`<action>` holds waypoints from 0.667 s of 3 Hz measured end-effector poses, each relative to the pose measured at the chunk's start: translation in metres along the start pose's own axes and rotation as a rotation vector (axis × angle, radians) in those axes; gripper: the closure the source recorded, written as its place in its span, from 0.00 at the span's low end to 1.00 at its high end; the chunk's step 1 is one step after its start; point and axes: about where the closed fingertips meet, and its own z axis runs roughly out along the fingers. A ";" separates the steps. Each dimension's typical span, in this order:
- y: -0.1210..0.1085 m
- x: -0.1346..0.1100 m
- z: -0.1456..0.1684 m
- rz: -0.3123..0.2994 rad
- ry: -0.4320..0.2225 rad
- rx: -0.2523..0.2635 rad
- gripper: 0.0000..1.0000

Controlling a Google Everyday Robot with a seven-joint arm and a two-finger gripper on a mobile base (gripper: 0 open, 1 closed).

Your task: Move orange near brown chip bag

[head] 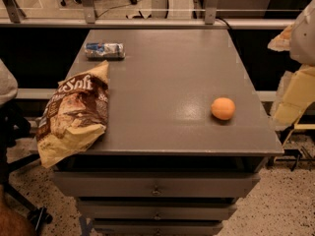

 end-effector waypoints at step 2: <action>-0.004 0.003 0.017 0.033 -0.027 -0.021 0.00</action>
Offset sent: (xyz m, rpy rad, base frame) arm 0.0150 -0.0038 -0.0278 0.0643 0.0485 -0.0421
